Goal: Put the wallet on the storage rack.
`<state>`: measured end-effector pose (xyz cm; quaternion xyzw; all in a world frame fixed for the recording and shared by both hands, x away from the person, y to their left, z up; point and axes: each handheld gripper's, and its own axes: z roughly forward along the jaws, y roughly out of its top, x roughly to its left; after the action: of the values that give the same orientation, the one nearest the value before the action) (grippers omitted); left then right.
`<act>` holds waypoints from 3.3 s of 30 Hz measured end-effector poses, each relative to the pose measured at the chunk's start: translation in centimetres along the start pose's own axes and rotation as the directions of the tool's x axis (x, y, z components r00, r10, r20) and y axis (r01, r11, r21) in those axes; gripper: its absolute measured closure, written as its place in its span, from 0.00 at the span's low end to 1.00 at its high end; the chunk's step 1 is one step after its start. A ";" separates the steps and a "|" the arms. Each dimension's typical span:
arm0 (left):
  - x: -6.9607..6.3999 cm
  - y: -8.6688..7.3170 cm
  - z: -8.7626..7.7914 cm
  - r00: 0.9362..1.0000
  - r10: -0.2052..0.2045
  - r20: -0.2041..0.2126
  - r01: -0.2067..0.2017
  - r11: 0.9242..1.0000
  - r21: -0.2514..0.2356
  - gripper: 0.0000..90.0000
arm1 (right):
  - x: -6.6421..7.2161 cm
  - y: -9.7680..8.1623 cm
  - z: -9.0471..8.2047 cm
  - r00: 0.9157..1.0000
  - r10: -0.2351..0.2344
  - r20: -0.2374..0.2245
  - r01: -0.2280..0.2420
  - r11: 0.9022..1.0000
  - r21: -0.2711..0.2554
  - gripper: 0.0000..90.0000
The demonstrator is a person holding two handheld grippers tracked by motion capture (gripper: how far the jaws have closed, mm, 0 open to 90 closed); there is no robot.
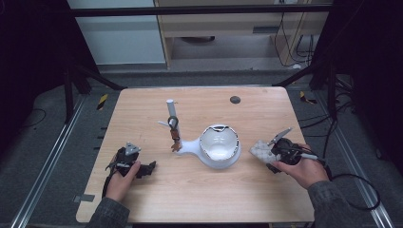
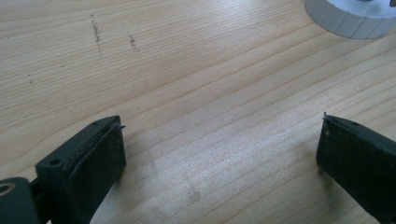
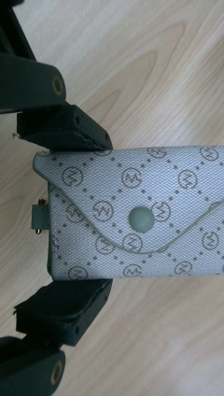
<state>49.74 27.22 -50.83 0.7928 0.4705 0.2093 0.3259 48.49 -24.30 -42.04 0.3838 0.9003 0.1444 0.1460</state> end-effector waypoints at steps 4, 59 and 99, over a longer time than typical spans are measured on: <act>0.0 0.0 0.0 1.000 0.000 0.000 0.000 1.000 0.000 0.01 | 0.6 0.8 -1.8 0.999 -0.043 0.023 0.043 0.999 -0.013 0.35; -0.1 0.0 0.0 1.000 -0.002 -0.001 0.002 1.000 0.000 0.00 | 7.7 10.2 -6.7 0.917 -0.394 0.067 0.393 0.919 0.031 0.35; -0.1 0.0 0.0 1.000 -0.001 0.000 0.001 1.000 0.000 0.00 | 9.0 11.9 -4.0 0.902 -0.432 0.026 0.427 0.898 0.106 0.35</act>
<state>49.74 27.13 -50.85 0.7926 0.4710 0.2089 0.3260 48.77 -10.44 -35.36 0.1859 0.9649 0.0549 0.1770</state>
